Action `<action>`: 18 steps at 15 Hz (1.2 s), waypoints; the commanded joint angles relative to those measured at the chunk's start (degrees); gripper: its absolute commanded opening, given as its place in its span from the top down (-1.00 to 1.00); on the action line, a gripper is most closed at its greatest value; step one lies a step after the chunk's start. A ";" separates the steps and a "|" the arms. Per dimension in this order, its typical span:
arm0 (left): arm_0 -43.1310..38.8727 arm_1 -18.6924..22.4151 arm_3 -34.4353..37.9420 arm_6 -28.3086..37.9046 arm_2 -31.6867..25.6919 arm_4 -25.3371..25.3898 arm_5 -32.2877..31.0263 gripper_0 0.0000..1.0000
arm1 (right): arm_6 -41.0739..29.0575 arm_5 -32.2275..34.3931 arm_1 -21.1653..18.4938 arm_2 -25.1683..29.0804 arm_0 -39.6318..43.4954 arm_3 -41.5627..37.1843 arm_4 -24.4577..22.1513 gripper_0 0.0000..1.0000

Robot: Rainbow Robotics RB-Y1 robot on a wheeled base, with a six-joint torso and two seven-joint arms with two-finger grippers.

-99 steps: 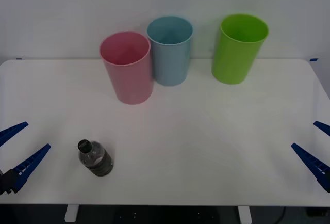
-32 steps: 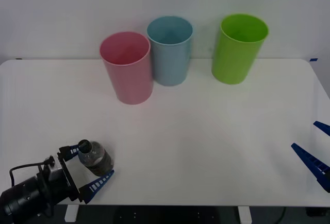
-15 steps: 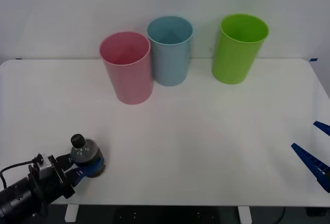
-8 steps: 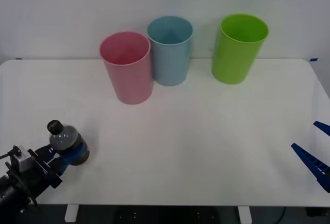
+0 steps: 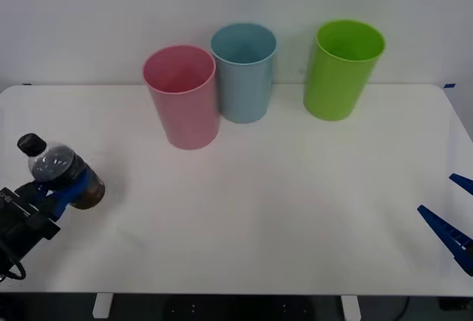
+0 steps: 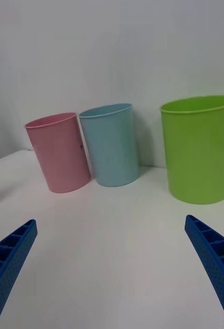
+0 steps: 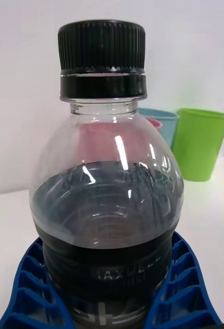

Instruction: Grasp the object on the table and drop it into the matching bin: aluminum can to the light blue bin, PET bottle to the pink bin.

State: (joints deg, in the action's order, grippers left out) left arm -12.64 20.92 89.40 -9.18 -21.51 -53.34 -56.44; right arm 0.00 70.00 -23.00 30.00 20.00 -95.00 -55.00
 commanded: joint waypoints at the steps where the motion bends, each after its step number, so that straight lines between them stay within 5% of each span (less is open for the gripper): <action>1: 0.34 0.35 4.56 4.35 -0.38 0.87 3.61 1.00 | 0.00 0.00 0.00 0.00 0.00 0.00 0.00 -1.00; 9: 11.41 3.25 5.17 9.54 1.73 0.16 7.13 1.00 | 0.00 0.00 0.00 0.00 0.00 0.00 0.00 -1.00; 18: 22.57 3.69 4.47 18.59 5.42 -8.71 13.72 1.00 | 0.00 0.00 0.00 0.00 0.00 0.00 0.00 -1.00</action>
State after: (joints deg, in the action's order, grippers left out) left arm 9.12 24.61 94.18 9.08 -16.62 -61.54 -43.18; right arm 0.00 70.00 -23.00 30.00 20.00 -95.00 -55.00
